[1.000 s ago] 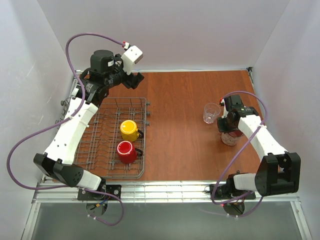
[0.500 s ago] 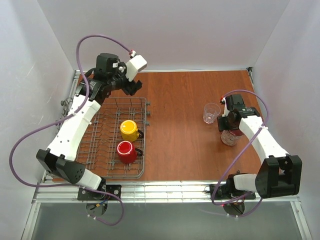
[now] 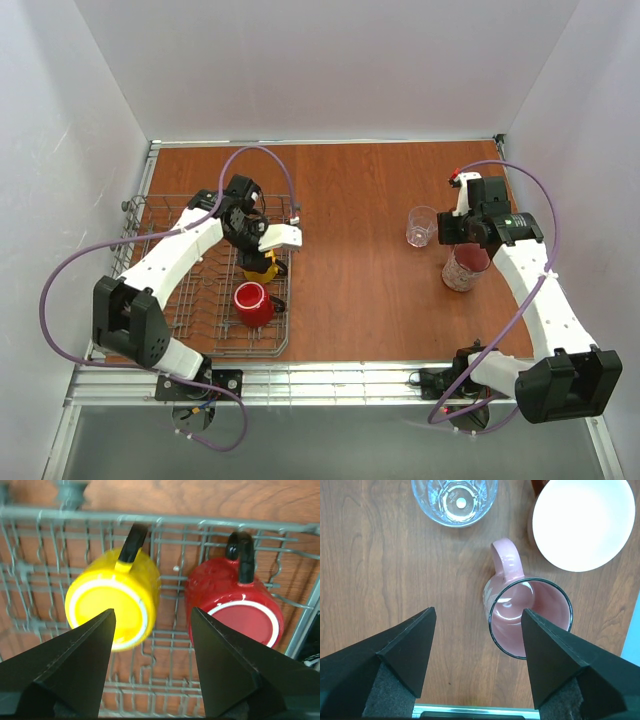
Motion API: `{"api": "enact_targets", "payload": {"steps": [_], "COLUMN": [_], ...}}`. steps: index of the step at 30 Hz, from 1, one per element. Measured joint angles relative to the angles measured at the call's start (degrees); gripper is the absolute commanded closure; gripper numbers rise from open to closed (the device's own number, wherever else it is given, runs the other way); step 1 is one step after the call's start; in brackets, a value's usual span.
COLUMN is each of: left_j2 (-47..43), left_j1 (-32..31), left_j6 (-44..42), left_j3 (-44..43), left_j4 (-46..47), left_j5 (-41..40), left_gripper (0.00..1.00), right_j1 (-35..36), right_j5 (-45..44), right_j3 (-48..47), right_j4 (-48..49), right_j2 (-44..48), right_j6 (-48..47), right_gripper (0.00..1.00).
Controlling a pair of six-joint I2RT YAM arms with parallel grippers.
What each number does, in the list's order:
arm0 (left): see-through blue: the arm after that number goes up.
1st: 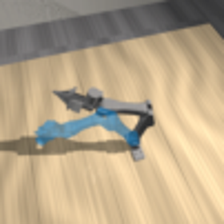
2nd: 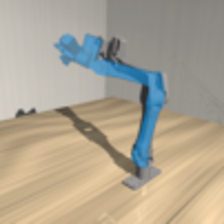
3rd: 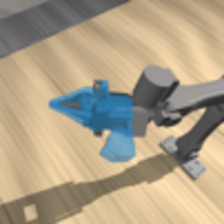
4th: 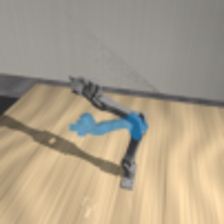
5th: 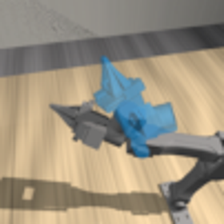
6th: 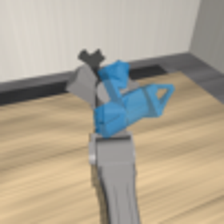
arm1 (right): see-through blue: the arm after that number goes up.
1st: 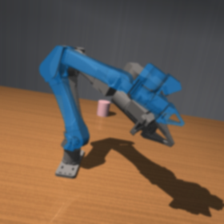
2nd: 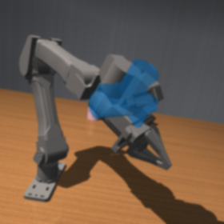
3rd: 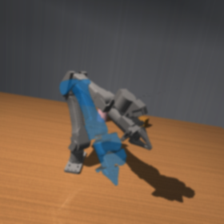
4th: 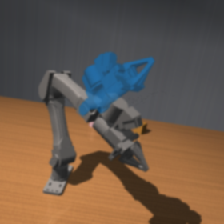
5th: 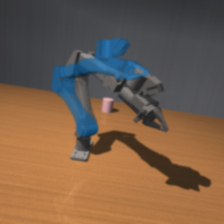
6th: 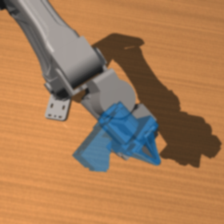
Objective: Unload the cups from the dish rack
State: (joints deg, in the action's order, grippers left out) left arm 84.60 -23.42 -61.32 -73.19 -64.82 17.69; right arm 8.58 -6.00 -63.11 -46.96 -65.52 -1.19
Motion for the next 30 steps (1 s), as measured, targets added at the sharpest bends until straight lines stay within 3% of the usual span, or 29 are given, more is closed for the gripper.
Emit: {"api": "enact_targets", "payload": {"steps": [5,13,30], "left_j2": [1.3,4.4,9.9], "left_j1": [-0.3,-0.6,-3.3], "left_j6": [-6.2,-8.8,-11.3], "left_j3": [0.6,0.6,2.5], "left_j4": [1.0,8.0,8.7], "left_j5": [4.9,6.8,3.7], "left_gripper": [0.4,0.39,0.47], "right_j1": [0.0,0.0,0.0], "right_j5": [0.9,1.7,3.6], "right_j3": [0.1,0.9,2.2], "right_j4": [0.0,0.0,0.5], "right_j2": [-0.2,1.0,1.2], "right_j6": [-0.5,-0.8,-0.9], "right_gripper": [0.35,0.35,0.35]}}
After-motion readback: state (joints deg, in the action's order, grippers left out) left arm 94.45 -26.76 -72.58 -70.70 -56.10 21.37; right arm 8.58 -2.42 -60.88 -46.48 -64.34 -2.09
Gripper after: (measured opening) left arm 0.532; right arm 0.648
